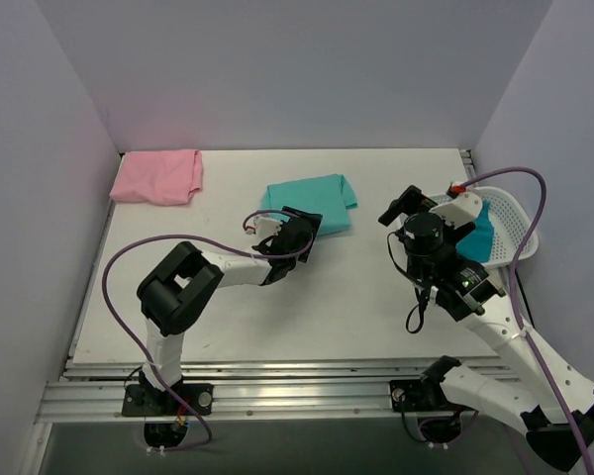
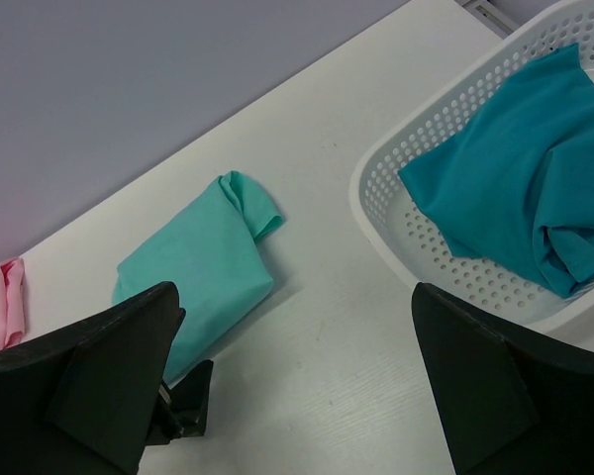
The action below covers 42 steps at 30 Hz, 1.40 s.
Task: Fold and stack the t-shirts
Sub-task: Fold the tshirt, then neatly place the folded tshirt to the corner
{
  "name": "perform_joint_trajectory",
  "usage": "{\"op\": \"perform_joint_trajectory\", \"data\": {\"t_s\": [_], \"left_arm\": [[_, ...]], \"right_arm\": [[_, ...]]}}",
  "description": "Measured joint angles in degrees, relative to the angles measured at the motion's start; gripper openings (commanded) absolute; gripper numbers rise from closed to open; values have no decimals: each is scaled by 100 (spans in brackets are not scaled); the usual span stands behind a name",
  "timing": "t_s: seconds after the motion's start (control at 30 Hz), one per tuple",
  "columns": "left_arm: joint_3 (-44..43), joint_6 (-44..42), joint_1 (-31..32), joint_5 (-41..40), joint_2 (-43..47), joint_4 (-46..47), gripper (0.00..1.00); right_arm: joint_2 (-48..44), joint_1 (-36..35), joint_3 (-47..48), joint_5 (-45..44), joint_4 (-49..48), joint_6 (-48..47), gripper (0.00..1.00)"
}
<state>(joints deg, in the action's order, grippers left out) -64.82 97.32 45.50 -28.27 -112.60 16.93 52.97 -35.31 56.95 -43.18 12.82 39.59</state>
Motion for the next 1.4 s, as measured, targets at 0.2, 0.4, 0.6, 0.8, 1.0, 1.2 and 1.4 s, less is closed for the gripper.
{"op": "perform_joint_trajectory", "data": {"t_s": [0.2,0.4,0.6,0.8,1.0,1.2,1.4], "left_arm": [[0,144,-48,13,-293,-7,94],[2,240,-258,46,-402,37,94],[0,310,-538,142,-516,286,94],[-94,284,-785,402,-721,645,51],[-457,-74,-1377,1342,-1508,1274,2],[-1582,-1099,-2240,2566,-2096,990,2],[-3493,-2787,-3152,3810,-2503,-695,2]], "right_arm": [[-26,0,-22,-15,4,2,100],[-105,0,-28,-26,7,2,100],[-136,0,-28,-50,7,2,100],[-162,0,-28,-50,9,2,100],[-326,0,-31,-52,28,2,100],[-459,-2,-109,-26,24,48,100],[-509,-11,-254,173,-26,109,100]]}}
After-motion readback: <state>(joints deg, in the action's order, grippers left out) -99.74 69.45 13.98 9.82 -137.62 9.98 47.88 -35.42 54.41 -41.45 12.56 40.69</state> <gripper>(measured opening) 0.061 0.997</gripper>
